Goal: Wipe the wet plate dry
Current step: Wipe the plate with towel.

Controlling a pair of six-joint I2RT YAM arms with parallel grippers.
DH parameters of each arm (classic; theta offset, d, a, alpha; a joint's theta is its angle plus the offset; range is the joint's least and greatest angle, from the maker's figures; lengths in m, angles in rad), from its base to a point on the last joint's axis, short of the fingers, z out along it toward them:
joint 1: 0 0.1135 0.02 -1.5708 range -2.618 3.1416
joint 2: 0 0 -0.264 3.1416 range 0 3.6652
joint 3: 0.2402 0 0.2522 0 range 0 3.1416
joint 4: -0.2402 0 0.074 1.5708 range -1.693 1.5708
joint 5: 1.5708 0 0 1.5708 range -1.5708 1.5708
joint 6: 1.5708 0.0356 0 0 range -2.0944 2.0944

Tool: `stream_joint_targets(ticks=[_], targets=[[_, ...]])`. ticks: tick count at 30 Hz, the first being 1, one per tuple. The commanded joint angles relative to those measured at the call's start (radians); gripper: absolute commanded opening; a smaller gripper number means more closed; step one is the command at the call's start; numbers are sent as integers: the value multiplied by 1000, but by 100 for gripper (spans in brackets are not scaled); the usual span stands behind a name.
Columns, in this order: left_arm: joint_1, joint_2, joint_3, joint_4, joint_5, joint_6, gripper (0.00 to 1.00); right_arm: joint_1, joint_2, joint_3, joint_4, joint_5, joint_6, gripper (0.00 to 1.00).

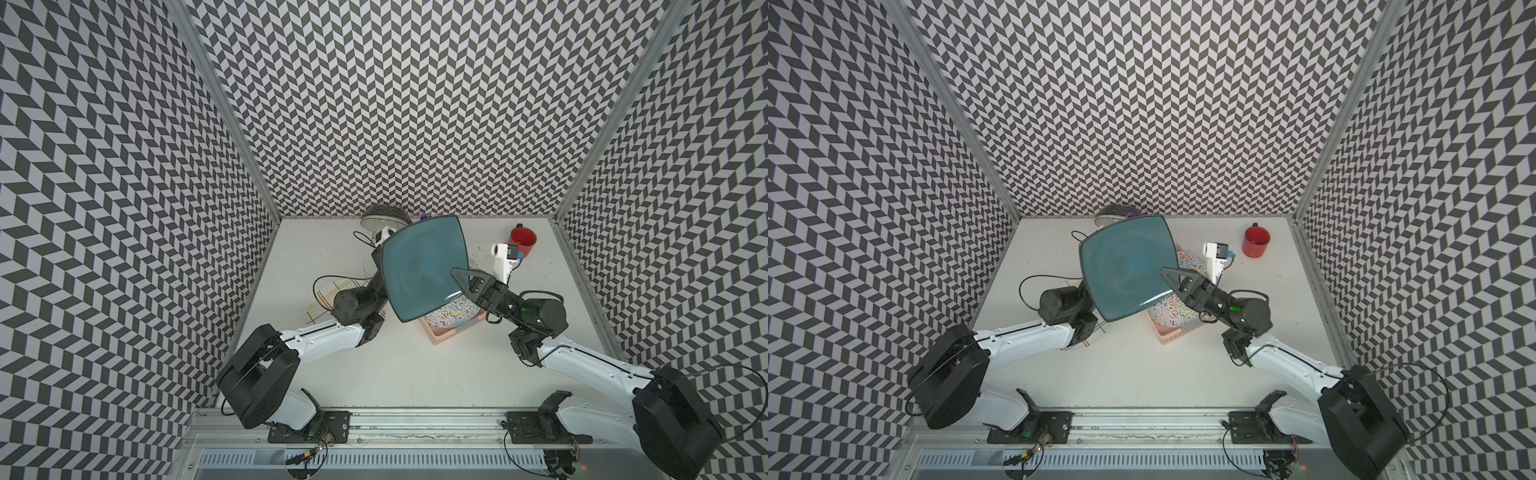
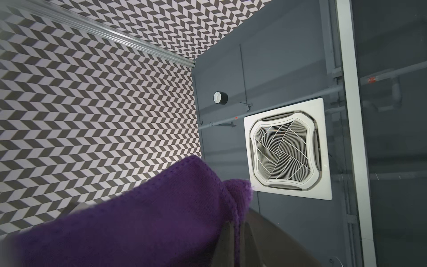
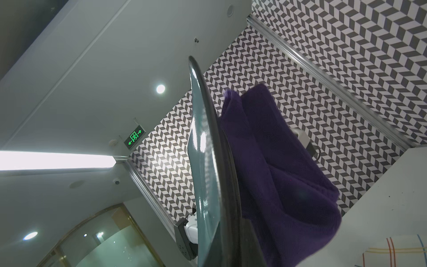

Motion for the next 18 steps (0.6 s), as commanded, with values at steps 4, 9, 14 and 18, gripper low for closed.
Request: stream_joint_targets(ticks=[4,9,14,18], targets=[[22,-187,-176,260,34,115,0,-137,-24,98,45,141,27,0],[225,-442,-246,-284,216,463,0,-212,-127,72,-277,151,-86,0],[49,-625,-10,-1155,-200,1260,0,-177,-193,62,-536,182,-268,0],[18,-506,92,-1243,-237,1391,0,-96,-183,63,-533,216,-301,0]])
